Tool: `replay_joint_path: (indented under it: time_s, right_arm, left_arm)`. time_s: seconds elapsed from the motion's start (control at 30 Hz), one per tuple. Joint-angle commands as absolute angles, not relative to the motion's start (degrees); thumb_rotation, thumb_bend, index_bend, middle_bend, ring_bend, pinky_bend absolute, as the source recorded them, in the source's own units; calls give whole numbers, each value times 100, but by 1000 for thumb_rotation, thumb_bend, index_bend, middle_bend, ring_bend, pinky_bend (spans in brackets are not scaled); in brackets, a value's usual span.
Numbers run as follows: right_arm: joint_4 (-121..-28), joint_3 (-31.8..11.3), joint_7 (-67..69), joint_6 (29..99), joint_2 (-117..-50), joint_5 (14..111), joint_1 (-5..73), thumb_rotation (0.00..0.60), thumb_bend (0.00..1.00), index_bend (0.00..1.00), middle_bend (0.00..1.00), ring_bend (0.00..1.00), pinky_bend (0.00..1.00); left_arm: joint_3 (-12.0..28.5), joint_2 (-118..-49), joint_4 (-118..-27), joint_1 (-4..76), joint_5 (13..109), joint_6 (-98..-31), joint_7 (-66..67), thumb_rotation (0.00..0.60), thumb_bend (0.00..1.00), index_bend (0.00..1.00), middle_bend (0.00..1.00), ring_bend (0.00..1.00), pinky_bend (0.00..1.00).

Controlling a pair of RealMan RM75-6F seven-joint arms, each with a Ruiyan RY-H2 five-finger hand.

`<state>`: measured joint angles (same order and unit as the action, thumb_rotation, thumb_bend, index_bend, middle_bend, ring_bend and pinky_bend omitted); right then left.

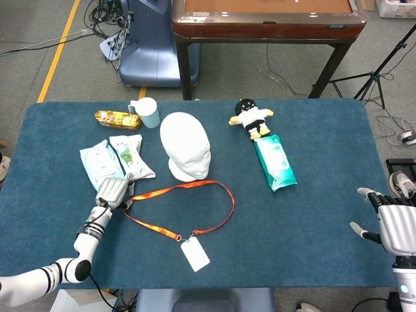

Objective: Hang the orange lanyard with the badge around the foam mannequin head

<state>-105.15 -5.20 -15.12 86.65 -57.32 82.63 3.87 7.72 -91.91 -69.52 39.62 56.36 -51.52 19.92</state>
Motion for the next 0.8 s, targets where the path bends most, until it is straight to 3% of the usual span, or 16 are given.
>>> replay_joint_path:
  time_s: [0.03,0.4,0.8]
  right_arm:
    - [-10521,-521,-1513,8660,-5727,8262,390,600,51,304,446,474,460]
    - [-10542,-515,-1526,8705,-5705,8268,352,600,51,304,446,477,460]
    - [-10558,-519,-1534,8700,-5690,8270,349,600,51,304,446,477,460]
  left_arm:
    - [786,-9203,-6952,3950,5649,-5143,1950,600,257,586,1000,1000,890]
    - [821,-9232,-6931,3967,5627,-5060,1954,600,262,591,1000,1000,891]
    - [836,-9233,-6945,3951,5675,-5051,1899,600,384,618,1000,1000,891]
